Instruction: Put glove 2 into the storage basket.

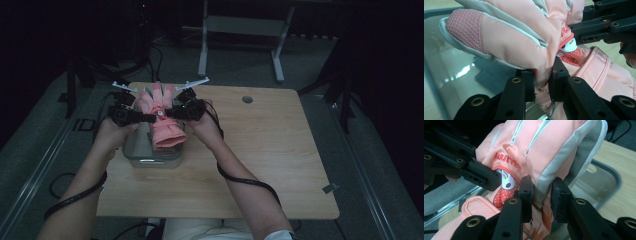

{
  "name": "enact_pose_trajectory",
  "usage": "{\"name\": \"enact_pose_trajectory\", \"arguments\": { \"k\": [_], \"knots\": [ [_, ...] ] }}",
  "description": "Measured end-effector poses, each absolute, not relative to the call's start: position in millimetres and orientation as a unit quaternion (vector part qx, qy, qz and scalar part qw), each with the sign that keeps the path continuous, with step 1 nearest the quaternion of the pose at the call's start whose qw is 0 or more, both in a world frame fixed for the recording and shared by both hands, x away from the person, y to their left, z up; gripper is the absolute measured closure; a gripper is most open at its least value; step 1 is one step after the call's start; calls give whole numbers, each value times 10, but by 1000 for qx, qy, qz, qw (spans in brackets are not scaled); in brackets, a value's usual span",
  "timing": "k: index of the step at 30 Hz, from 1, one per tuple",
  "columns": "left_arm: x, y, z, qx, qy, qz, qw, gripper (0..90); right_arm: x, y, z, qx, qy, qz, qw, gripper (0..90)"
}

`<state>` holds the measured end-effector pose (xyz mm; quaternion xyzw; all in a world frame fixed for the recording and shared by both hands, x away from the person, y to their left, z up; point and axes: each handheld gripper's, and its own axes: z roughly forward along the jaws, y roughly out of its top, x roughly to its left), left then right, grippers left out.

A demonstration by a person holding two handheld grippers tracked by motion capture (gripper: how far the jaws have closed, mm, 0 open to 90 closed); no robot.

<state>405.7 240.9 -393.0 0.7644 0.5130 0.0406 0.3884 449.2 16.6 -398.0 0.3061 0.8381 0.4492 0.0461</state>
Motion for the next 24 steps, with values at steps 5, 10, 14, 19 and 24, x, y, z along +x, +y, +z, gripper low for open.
{"name": "enact_pose_trajectory", "arguments": {
  "k": [5, 10, 14, 19, 24],
  "knots": [
    [4189, 2526, -4064, 761, 520, 30, 387, 768, 4614, 338, -4080, 311, 842, 437, 47, 729],
    [4240, 2529, -4243, 754, 526, 21, 392, 767, 4680, 348, -4198, 321, 844, 427, 42, 729],
    [4274, 2531, -4426, 751, 534, 10, 388, 767, 4708, 354, -4364, 328, 846, 419, 35, 729],
    [4297, 2533, -4630, 753, 541, -3, 375, 764, 4730, 357, -4599, 341, 844, 413, 17, 727],
    [4330, 2515, -4764, 749, 555, -12, 361, 762, 4744, 376, -4732, 348, 849, 398, 13, 723]
  ]
}}
